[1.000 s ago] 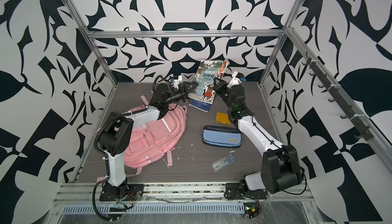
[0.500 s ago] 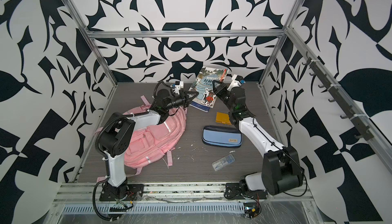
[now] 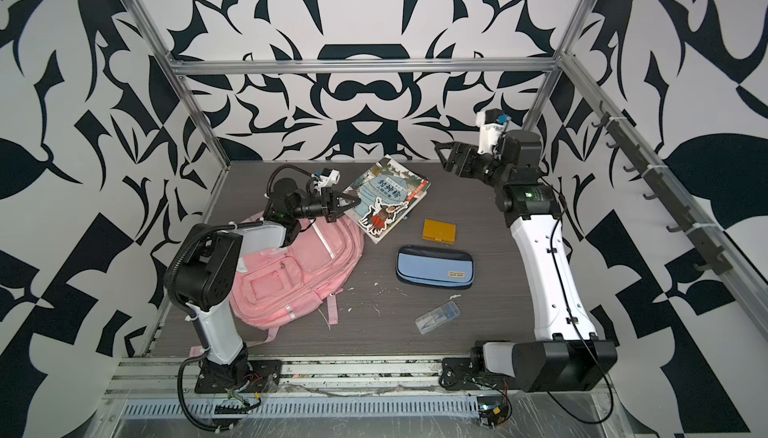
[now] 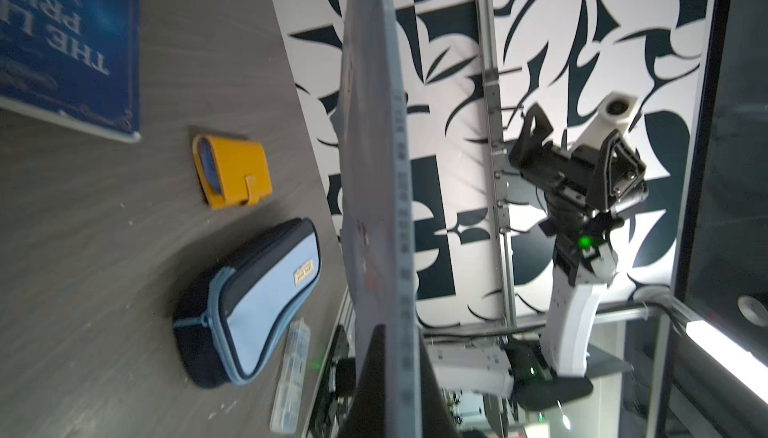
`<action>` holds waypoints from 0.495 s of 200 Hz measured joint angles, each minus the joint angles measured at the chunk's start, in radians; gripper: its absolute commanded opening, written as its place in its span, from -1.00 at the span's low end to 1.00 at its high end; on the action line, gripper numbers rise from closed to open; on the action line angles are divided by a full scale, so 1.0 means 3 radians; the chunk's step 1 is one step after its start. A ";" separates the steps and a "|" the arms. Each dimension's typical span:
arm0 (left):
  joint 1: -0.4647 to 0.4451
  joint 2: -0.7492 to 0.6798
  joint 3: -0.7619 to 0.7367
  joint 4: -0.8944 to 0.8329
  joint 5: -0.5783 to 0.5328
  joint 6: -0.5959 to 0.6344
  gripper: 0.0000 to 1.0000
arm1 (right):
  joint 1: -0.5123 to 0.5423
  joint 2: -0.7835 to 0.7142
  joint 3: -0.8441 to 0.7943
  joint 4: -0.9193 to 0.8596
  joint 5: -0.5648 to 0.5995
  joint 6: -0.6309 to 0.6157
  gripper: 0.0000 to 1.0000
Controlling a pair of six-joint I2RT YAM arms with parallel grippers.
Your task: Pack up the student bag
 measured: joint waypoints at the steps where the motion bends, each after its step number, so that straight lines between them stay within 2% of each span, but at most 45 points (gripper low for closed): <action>1: 0.0001 -0.0003 -0.0001 0.0004 0.0014 -0.0001 -1.00 | 0.0000 0.0005 0.0000 -0.0006 -0.0015 -0.0005 0.97; 28: 0.0046 -0.0173 -0.0084 0.0100 0.0456 -0.0046 -1.00 | 0.0011 0.0292 0.0029 -0.0299 -0.0465 -0.0223 0.96; 52: 0.0142 -0.0450 -0.0201 0.0127 0.0748 -0.0053 -1.00 | 0.0011 0.0623 0.0052 -0.0449 -0.0738 -0.0237 0.97; 72: 0.0192 -0.0643 -0.0214 0.0053 0.0928 -0.0011 -1.00 | 0.0011 0.0740 -0.0047 -0.0435 -0.0975 -0.0142 0.99; 99: 0.0200 -0.0863 -0.0233 -0.0345 0.1058 0.0282 -1.00 | 0.0098 0.0752 -0.0177 -0.0261 -0.1389 0.0067 0.99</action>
